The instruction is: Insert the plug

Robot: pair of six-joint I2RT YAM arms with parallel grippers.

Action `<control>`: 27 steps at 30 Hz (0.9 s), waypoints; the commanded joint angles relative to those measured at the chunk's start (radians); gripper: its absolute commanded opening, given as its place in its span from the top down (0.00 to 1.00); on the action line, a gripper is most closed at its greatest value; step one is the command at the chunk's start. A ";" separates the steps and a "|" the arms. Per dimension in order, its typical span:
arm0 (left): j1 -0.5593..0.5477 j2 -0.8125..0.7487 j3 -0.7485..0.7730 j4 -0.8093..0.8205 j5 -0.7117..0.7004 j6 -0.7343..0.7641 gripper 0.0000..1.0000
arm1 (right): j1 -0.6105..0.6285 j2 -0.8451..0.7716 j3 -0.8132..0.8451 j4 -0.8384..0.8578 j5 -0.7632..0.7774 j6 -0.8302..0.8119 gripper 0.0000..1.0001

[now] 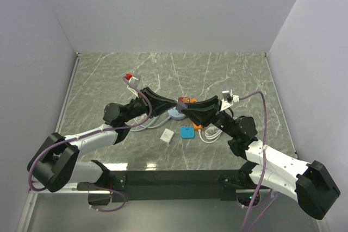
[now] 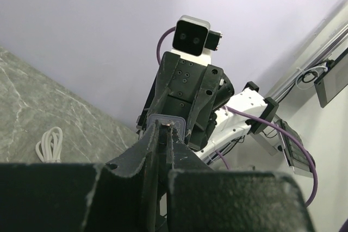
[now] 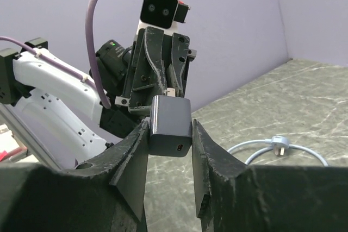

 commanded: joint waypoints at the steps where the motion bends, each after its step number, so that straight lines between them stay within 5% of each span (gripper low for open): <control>1: -0.006 -0.017 0.006 0.343 0.008 0.018 0.99 | -0.001 0.001 0.028 0.079 -0.022 -0.009 0.99; 4: -0.006 -0.014 0.004 0.325 0.011 0.030 0.93 | -0.002 -0.016 0.056 -0.005 -0.001 -0.043 1.00; 6: -0.006 -0.023 0.004 0.273 0.008 0.064 0.70 | -0.005 -0.040 0.121 -0.184 0.058 -0.116 1.00; 9: -0.002 -0.063 -0.008 0.158 -0.030 0.130 0.51 | -0.022 -0.075 0.203 -0.367 0.099 -0.187 1.00; 12: 0.014 -0.129 -0.048 0.106 -0.063 0.180 0.41 | -0.039 -0.091 0.273 -0.528 0.134 -0.232 1.00; 17: 0.066 -0.281 -0.109 -0.082 -0.144 0.283 0.01 | -0.055 -0.085 0.361 -0.733 0.154 -0.281 1.00; 23: 0.143 -0.400 -0.185 -0.236 -0.216 0.366 0.05 | -0.059 0.044 0.595 -1.055 0.178 -0.341 1.00; 27: 0.144 -0.433 -0.166 -0.488 -0.363 0.495 0.21 | -0.058 0.234 0.779 -1.273 0.176 -0.361 1.00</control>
